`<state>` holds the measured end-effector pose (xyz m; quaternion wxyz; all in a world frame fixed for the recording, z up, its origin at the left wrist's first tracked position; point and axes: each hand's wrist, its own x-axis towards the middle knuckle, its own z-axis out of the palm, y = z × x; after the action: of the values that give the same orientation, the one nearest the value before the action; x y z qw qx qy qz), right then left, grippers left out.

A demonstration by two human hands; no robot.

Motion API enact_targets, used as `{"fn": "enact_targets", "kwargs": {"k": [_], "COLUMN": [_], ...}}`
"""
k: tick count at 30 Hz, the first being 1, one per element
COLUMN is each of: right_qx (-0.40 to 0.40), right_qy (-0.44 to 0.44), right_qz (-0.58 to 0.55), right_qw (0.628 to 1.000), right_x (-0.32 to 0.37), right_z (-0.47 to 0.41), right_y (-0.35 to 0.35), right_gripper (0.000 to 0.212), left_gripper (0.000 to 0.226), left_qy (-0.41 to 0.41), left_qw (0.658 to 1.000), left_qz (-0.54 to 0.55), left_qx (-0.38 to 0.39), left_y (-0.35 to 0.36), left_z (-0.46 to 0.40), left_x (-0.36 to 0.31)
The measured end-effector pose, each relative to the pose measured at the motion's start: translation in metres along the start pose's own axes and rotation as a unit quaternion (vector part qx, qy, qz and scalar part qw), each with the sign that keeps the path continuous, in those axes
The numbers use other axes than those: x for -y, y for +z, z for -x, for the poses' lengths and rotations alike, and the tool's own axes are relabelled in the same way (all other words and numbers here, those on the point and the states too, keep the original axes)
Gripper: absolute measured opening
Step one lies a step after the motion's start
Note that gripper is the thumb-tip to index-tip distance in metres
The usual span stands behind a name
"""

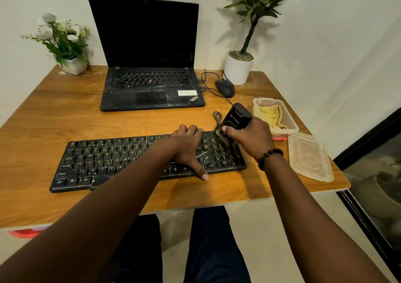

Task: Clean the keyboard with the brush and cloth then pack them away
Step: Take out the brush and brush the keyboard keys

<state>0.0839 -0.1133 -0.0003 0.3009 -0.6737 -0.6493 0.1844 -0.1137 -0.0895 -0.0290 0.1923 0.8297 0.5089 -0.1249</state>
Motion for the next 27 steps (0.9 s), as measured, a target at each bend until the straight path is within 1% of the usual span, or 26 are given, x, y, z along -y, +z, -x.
{"fn": "enact_targets", "kwargs": {"k": [1, 2, 4, 5, 6, 8, 9, 10, 12, 13, 14, 15, 16, 17, 18, 19, 20, 21, 23, 24, 27], "right_qx": [0.045, 0.112, 0.233, 0.253, 0.238, 0.149, 0.135, 0.161, 0.260, 0.271, 0.252, 0.211, 0.172, 0.151, 0.154, 0.173, 0.193, 0.193, 0.143, 0.124, 0.141], "right_qy": [-0.001, -0.014, -0.049, -0.070, -0.088, -0.115, -0.119, -0.113, -0.099, -0.109, -0.122, -0.138, -0.148, -0.151, -0.145, -0.136, -0.134, -0.139, -0.151, -0.150, -0.134], "right_qz": [-0.032, -0.026, 0.030, 0.062, 0.085, 0.104, 0.098, 0.081, 0.074, 0.095, 0.114, 0.127, 0.134, 0.128, 0.117, 0.110, 0.117, 0.139, 0.190, 0.193, 0.140], "right_qw": [0.998, 0.993, 0.971, 0.963, 0.964, 0.977, 0.979, 0.977, 0.958, 0.952, 0.953, 0.959, 0.965, 0.968, 0.970, 0.969, 0.965, 0.961, 0.960, 0.962, 0.971], "right_x": [-0.002, -0.004, -0.005, -0.005, -0.003, 0.002, 0.004, 0.005, 0.006, 0.007, 0.009, 0.011, 0.014, 0.015, 0.017, 0.018, 0.019, 0.020, 0.024, 0.025, 0.028], "right_z": [0.000, 0.000, 0.001, -0.002, -0.005, -0.016, -0.021, -0.025, -0.029, -0.029, -0.030, -0.033, -0.034, -0.037, -0.039, -0.041, -0.044, -0.047, -0.053, -0.056, -0.059], "right_y": [-0.007, -0.013, -0.016, -0.013, -0.010, -0.006, -0.006, -0.007, -0.006, -0.002, 0.002, 0.005, 0.008, 0.010, 0.011, 0.013, 0.015, 0.018, 0.022, 0.024, 0.028], "right_gripper": [0.043, 0.045, 0.050, 0.051, 0.049, 0.043, 0.043, 0.045, 0.051, 0.053, 0.051, 0.048, 0.045, 0.043, 0.045, 0.047, 0.051, 0.052, 0.048, 0.046, 0.049], "left_gripper": [0.145, 0.145, 0.148, 0.150, 0.150, 0.150, 0.150, 0.150, 0.149, 0.147, 0.144, 0.142, 0.140, 0.140, 0.139, 0.138, 0.138, 0.138, 0.139, 0.139, 0.139], "left_qy": [0.003, 0.006, 0.002, -0.007, -0.016, -0.030, -0.034, -0.036, -0.041, -0.044, -0.046, -0.046, -0.045, -0.044, -0.043, -0.043, -0.043, -0.042, -0.041, -0.040, -0.041], "left_qw": [1.000, 1.000, 1.000, 1.000, 1.000, 0.999, 0.999, 0.999, 0.999, 0.999, 0.998, 0.998, 0.998, 0.998, 0.998, 0.998, 0.998, 0.998, 0.999, 0.999, 0.998], "left_qz": [0.004, 0.006, -0.001, -0.011, -0.022, -0.032, -0.030, -0.027, -0.028, -0.031, -0.033, -0.034, -0.034, -0.036, -0.037, -0.037, -0.036, -0.036, -0.035, -0.035, -0.042], "left_qx": [0.002, 0.005, 0.009, 0.006, 0.002, 0.001, 0.004, 0.005, 0.001, -0.004, -0.009, -0.013, -0.014, -0.014, -0.014, -0.013, -0.012, -0.012, -0.010, -0.010, -0.008], "left_y": [-0.001, -0.003, -0.002, 0.000, 0.001, 0.003, 0.003, 0.003, 0.003, 0.002, 0.002, 0.001, 0.001, 0.001, 0.000, 0.000, -0.001, -0.001, -0.001, -0.001, -0.002], "left_z": [0.000, 0.001, 0.004, 0.006, 0.007, 0.010, 0.011, 0.011, 0.013, 0.014, 0.015, 0.015, 0.016, 0.016, 0.015, 0.015, 0.014, 0.014, 0.014, 0.014, 0.014], "left_x": [0.001, 0.001, 0.005, 0.007, 0.010, 0.014, 0.015, 0.016, 0.019, 0.022, 0.024, 0.026, 0.027, 0.026, 0.025, 0.025, 0.025, 0.025, 0.027, 0.026, 0.025]}}
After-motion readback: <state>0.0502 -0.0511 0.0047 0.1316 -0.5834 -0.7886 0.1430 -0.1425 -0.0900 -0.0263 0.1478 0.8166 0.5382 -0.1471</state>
